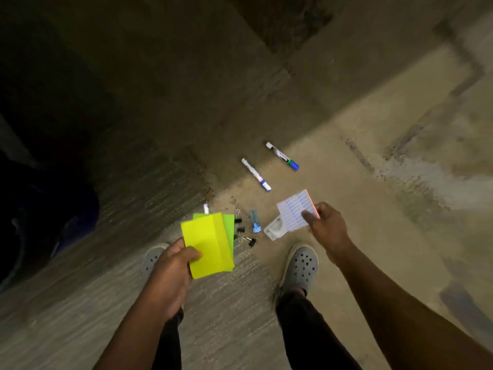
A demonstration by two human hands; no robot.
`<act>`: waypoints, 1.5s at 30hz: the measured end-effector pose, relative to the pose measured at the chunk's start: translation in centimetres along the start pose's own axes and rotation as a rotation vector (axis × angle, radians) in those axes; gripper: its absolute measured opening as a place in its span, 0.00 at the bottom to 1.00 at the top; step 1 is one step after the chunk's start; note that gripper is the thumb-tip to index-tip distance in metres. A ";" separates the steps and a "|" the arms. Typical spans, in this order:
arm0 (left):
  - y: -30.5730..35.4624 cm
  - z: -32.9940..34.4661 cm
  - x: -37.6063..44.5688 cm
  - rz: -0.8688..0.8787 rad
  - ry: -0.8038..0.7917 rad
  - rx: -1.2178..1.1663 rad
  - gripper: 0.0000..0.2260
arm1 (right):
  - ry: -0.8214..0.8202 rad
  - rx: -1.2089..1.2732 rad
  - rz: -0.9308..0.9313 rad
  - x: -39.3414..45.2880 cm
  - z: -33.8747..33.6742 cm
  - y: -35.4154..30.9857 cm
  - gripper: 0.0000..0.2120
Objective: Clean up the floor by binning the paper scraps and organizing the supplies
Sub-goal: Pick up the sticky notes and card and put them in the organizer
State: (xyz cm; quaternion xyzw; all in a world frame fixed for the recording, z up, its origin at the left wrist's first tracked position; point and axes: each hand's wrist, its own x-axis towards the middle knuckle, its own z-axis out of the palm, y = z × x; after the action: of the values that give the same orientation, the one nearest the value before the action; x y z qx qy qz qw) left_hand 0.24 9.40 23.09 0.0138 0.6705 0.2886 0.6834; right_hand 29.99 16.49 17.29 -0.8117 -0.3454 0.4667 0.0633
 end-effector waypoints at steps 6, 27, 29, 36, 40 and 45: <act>8.1 1.4 -14.8 0.145 0.124 0.023 0.15 | -0.180 0.220 -0.115 -15.0 -4.6 -13.4 0.04; 20.8 -6.3 -48.4 0.482 0.011 -0.361 0.16 | -0.147 -0.161 -0.969 -53.5 -10.0 -36.7 0.10; 21.9 -7.8 -48.2 0.520 0.118 -0.215 0.15 | -0.096 -0.173 -0.937 -55.0 -7.8 -38.5 0.11; 26.7 -15.2 -47.7 0.572 0.138 -0.210 0.11 | -0.060 -0.208 -0.899 -57.3 -2.2 -45.6 0.12; 29.8 -19.0 -47.9 0.580 0.062 -0.348 0.12 | -0.050 -0.128 -0.929 -57.7 -0.1 -49.0 0.10; 33.2 -23.6 -47.9 0.627 0.078 -0.401 0.11 | -0.158 -0.106 -0.866 -57.6 1.1 -53.3 0.09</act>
State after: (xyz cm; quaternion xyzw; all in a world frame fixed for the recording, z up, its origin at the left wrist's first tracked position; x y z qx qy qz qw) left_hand -30.90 8.57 77.70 0.0736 0.5894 0.6096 0.5248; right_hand -16.38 20.70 80.43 -0.5561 -0.6808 0.4396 0.1843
